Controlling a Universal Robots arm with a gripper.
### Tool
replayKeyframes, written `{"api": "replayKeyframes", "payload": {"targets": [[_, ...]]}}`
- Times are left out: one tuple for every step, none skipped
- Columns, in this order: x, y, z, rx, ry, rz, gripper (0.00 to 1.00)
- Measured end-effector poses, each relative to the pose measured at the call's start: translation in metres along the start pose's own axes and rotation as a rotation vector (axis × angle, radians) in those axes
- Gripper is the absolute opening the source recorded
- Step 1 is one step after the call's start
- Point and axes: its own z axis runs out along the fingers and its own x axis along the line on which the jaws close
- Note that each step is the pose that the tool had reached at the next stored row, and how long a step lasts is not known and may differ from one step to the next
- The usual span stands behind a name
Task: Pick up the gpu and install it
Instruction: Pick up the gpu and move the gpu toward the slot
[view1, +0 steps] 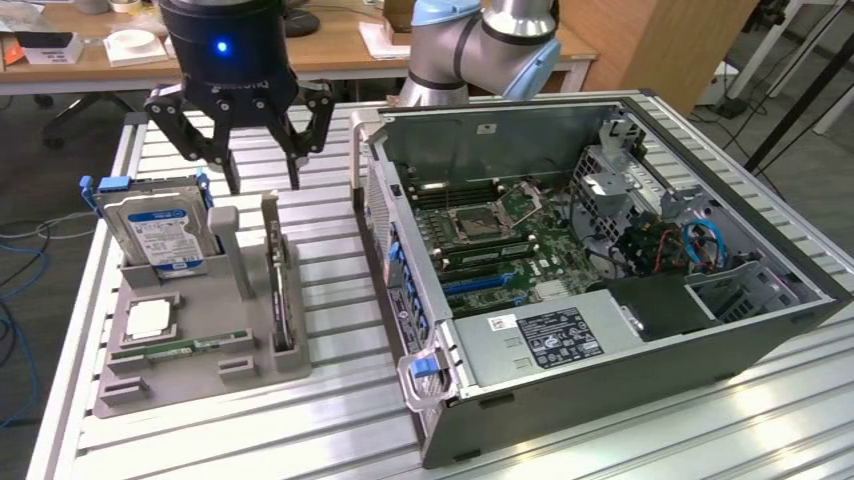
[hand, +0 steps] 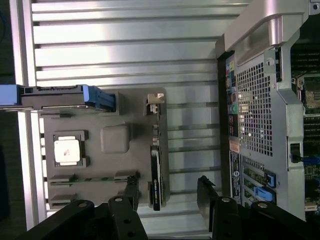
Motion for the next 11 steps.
{"api": "replayKeyframes", "payload": {"targets": [[0.000,-0.0006,0.0019,0.0001,0.0000,0.000,0.59],[0.000,-0.0013,0.0036,0.0001,0.0001,0.000,0.59],[0.000,-0.0022,0.0054,0.0000,0.0000,0.000,0.59],[0.000,-0.0032,0.0072,0.0000,0.0000,0.000,0.59],[0.000,-0.0044,0.0089,0.0001,0.0000,0.000,0.59],[0.000,-0.0058,0.0105,0.0002,0.0002,0.000,0.59],[0.000,-0.0078,0.0121,0.0003,0.0003,0.000,0.59],[0.000,-0.0092,0.0134,0.0001,0.0000,0.000,0.59],[0.000,-0.0100,0.0143,-0.0001,-0.0001,0.000,0.59],[0.000,-0.0101,0.0145,0.0001,0.0000,0.000,0.59],[0.000,-0.0101,0.0144,0.0002,0.0001,0.000,0.59]]}}
